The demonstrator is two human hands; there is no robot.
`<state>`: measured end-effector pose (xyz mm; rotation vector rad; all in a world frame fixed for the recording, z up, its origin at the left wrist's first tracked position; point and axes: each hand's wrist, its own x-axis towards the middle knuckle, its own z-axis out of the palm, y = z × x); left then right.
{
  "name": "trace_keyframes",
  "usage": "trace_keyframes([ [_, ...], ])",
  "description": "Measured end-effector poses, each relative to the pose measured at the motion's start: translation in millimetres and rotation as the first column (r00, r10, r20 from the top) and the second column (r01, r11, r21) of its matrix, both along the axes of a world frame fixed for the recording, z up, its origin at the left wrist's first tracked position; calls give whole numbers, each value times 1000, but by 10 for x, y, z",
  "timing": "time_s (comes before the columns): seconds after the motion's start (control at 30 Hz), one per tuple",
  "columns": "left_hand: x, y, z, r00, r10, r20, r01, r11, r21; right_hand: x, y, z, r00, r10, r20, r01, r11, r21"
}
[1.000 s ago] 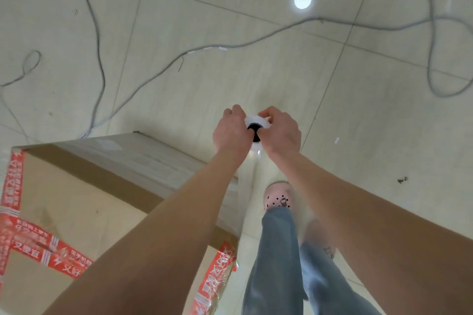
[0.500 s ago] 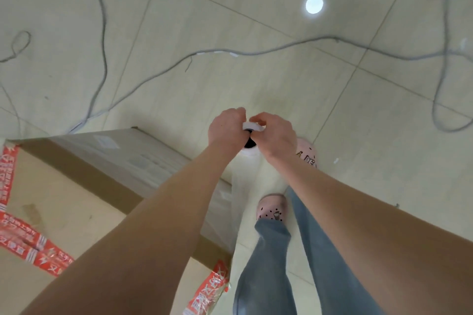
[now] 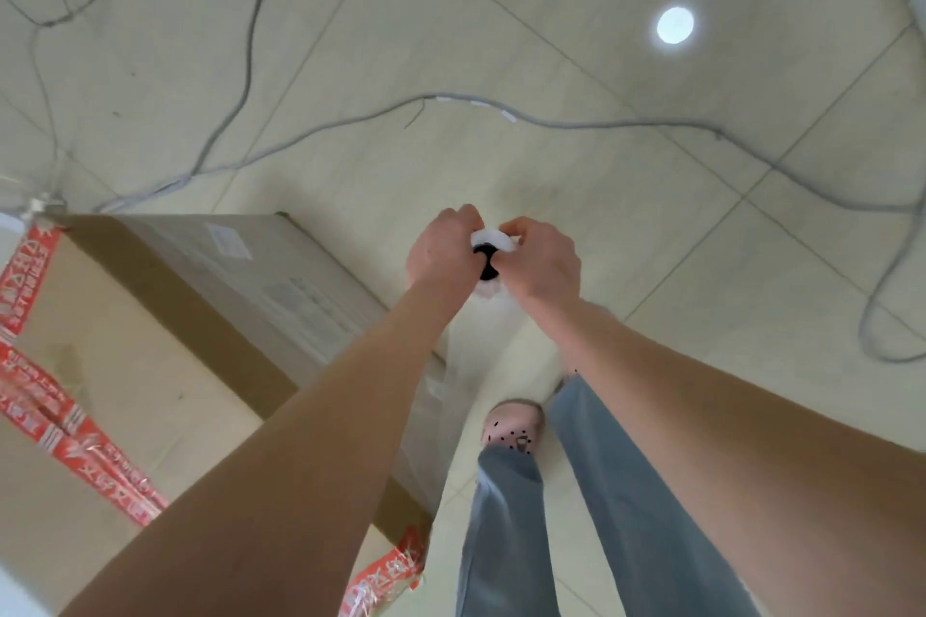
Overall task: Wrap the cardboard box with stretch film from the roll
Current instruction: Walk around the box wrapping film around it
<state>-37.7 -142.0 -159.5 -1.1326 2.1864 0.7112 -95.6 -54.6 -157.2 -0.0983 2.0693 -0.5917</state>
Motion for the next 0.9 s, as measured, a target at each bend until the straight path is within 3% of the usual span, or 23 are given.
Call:
trace_keyframes([
  [0.1,-33,-84,-4,998,-62,-9,62,998,-7,-6,-67,-9,998,59,-17,-59,998,12],
  [0.2,-46,-170,10,1000,-1,16,1,1000,-7,-44,-150,5,991,126,-36,-126,992,20],
  [0.43,92,-522,76,940,340,-38,-341,940,-22,-78,-590,29,977,198,-76,-203,977,-69],
  [0.67,302,-657,107,769,634,-82,-639,764,-90,-34,-941,41,978,207,18,-204,973,-111],
  [0.77,299,-722,135,831,556,-11,-556,830,-51,3,-962,44,978,209,-10,-209,973,-98],
  [0.9,185,-772,162,983,184,7,-183,981,-60,-25,-994,80,963,270,-18,-271,960,-69],
])
